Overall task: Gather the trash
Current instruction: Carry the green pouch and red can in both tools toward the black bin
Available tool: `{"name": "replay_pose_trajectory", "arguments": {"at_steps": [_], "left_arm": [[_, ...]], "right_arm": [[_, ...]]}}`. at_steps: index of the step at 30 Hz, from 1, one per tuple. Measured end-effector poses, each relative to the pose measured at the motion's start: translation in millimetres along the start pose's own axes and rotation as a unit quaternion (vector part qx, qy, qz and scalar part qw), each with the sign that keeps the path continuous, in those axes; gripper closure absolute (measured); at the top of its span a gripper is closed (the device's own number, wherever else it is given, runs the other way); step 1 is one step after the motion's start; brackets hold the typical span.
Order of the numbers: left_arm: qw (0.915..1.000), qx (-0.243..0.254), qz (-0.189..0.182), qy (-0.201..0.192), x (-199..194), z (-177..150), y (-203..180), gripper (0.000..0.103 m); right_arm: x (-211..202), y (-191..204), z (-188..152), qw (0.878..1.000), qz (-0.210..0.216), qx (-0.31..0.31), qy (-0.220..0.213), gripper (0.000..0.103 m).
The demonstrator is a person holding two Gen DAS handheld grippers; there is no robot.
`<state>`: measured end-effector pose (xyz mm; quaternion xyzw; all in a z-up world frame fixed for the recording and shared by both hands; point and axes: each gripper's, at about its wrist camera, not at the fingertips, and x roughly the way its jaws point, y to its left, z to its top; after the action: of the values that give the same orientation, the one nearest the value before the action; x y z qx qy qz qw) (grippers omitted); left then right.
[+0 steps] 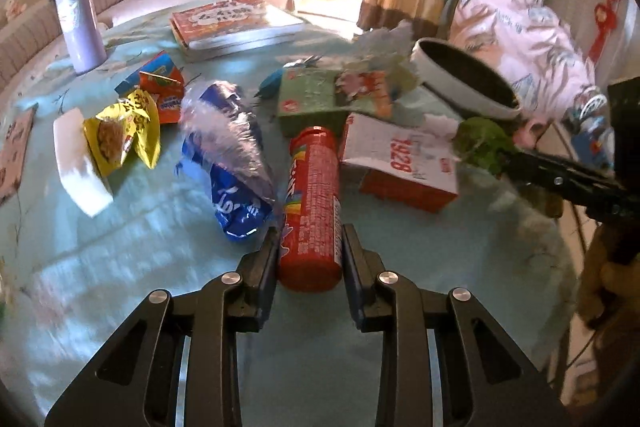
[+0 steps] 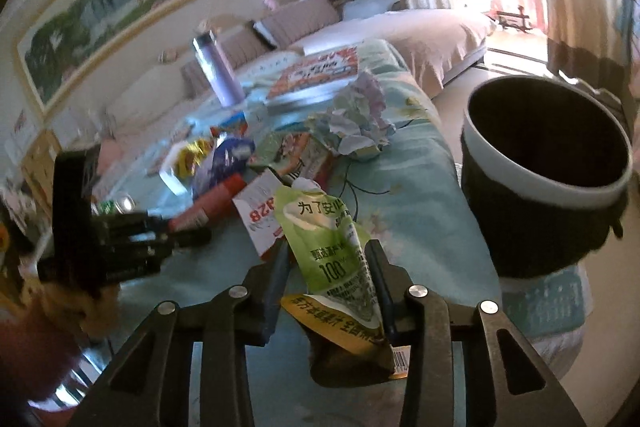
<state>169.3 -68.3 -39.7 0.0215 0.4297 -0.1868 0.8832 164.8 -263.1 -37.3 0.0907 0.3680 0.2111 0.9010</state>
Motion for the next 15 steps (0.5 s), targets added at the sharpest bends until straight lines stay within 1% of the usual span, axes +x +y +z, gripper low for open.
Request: {"name": "replay_pose_trajectory", "arguments": {"at_steps": [3,6,9,13,15], "left_arm": [[0.9997,-0.012,-0.012,-0.019,-13.4,-2.8,-8.5,0.076],[0.9991,-0.012,-0.024,-0.033,-22.3,-2.3,-14.9,0.076],[0.9995,-0.004,-0.018,-0.024,-18.1,-3.1,-19.1,0.075],[0.9998,-0.012,-0.014,0.004,-3.2,-7.4,-13.6,0.075],[0.9999,-0.011,-0.003,0.011,1.2,-9.0,-11.5,0.073]], "right_arm": [[-11.0,-3.4,-3.0,1.0,0.004,0.023,-0.015,0.064],[-19.8,-7.8,-3.7,0.999,0.009,0.043,-0.027,0.065],[-20.4,-9.8,-3.3,0.998,0.01,0.05,-0.03,0.065],[-16.2,-10.1,-8.0,0.998,0.013,0.057,-0.026,0.065],[-15.9,-11.2,-11.5,0.998,0.015,0.06,-0.024,0.065]]}}
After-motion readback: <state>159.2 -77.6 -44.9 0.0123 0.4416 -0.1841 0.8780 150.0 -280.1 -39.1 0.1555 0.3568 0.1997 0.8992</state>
